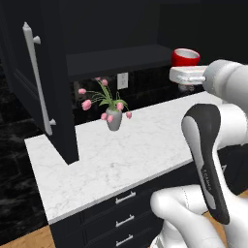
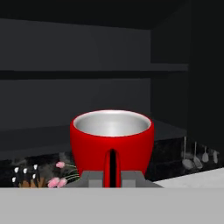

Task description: Gather all objects into one cabinet and sort the glasses and bowls to opposite sides.

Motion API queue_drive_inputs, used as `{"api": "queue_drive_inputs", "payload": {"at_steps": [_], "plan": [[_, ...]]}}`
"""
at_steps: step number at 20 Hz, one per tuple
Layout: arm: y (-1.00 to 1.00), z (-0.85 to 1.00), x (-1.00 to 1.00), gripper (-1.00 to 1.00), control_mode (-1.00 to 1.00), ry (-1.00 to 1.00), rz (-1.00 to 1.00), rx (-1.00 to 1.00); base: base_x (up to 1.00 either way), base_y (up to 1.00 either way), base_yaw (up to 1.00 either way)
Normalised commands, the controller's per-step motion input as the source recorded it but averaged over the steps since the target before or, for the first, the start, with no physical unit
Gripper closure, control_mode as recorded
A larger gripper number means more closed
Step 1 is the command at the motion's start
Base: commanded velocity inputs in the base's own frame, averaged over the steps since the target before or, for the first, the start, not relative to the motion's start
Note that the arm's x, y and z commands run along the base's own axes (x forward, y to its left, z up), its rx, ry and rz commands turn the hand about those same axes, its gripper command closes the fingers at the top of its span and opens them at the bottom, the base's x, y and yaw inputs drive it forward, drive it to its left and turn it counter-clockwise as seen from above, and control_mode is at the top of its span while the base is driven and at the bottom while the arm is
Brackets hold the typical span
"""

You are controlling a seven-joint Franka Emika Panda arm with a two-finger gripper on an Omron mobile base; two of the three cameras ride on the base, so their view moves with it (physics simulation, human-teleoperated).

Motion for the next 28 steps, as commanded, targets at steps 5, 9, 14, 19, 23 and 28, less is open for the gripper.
{"api": "queue_drive_inputs", "payload": {"at_steps": [5, 9, 14, 19, 23, 28], "plan": [[0.19, 0.02, -0.39, 1.00, -1.00, 0.03, 0.00, -0.02, 0.00, 0.00, 0.00], [0.08, -0.04, -0.21, 1.00, 1.00, 0.00, 0.00, 0.00, -0.47, 0.03, 0.00], [0.00, 0.00, 0.00, 1.00, 1.00, 0.00, 0.00, 0.00, -1.00, 0.00, -0.21], [0.00, 0.00, 0.00, 1.00, 1.00, 0.00, 0.00, 0.00, -1.00, 0.00, -0.49], [0.00, 0.00, 0.00, 1.00, 1.00, 0.00, 0.00, 0.00, -0.73, 0.00, -0.83], [0.00, 0.00, 0.00, 1.00, 1.00, 0.00, 0.00, 0.00, -0.34, 0.00, -0.95]]}}
